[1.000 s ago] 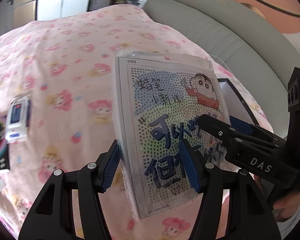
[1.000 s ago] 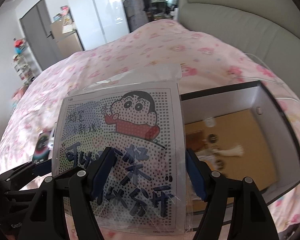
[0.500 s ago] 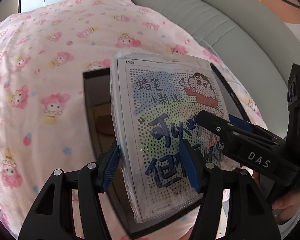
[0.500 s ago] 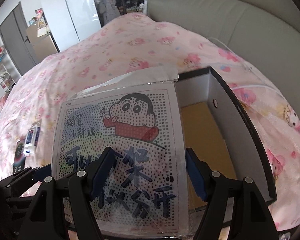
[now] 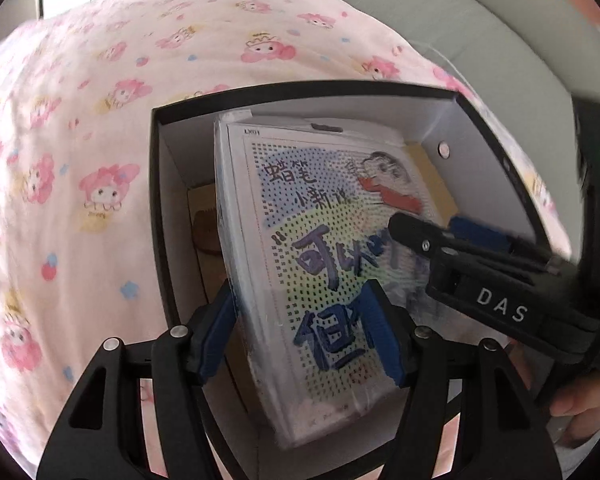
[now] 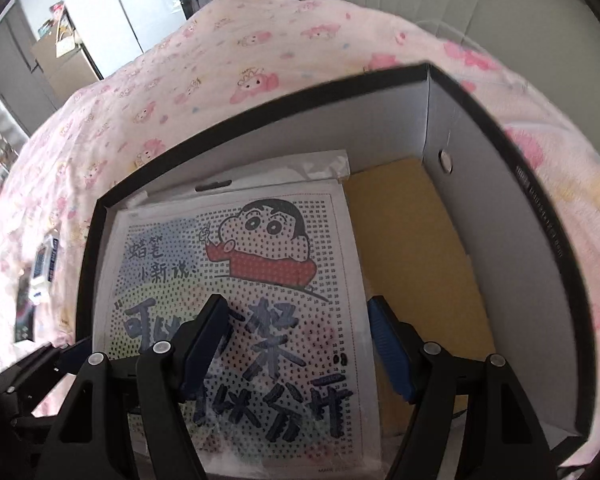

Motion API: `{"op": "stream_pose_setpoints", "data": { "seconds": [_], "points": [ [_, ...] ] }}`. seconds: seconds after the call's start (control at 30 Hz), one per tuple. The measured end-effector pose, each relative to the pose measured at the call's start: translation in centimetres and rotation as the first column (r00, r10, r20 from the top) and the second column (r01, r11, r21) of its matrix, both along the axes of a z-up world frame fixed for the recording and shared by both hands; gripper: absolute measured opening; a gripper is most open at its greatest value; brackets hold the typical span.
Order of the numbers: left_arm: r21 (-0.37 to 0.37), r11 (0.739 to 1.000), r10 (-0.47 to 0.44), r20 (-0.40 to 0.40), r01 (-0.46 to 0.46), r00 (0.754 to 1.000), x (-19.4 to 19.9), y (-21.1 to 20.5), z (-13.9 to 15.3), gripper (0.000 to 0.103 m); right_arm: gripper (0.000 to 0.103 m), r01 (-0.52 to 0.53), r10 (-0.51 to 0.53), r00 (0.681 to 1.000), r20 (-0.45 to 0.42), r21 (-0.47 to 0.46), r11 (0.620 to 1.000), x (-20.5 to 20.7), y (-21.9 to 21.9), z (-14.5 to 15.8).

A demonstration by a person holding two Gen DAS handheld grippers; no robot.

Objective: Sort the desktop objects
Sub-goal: 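Lower the bead-art kit into the black box and open the left gripper, then withdraw the left tool from the box back toward the remaining items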

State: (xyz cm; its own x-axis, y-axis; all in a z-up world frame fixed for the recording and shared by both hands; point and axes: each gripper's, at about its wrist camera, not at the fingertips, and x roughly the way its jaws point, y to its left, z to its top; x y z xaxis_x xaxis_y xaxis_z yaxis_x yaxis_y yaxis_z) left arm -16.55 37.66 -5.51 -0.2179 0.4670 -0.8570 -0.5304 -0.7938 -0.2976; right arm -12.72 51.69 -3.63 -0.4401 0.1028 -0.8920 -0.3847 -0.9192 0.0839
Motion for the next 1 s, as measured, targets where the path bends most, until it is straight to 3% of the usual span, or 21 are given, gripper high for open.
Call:
{"op": "stream_pose_setpoints", "data": {
  "seconds": [0.57,0.83,1.0],
  "points": [
    [0.035,0.999,-0.020,-0.091,0.023,0.996,1.3,-2.2,2.9,0.064,0.069,-0.017,0.019,0.999,-0.036,0.062,0.998,0.8,-3.2,1.4],
    [0.019,1.000,0.028,-0.255,-0.023,0.967,1.8,-5.4,7.0,0.066,0.069,-0.015,0.026,0.993,-0.116,0.093,0.996,0.7,-5.3,5.0],
    [0.041,0.997,0.080,-0.304,-0.071,0.949,1.4,-9.1,9.3,0.072,0.069,-0.037,0.055,0.982,-0.183,0.098,0.994,0.5,-8.2,7.4]
  ]
}}
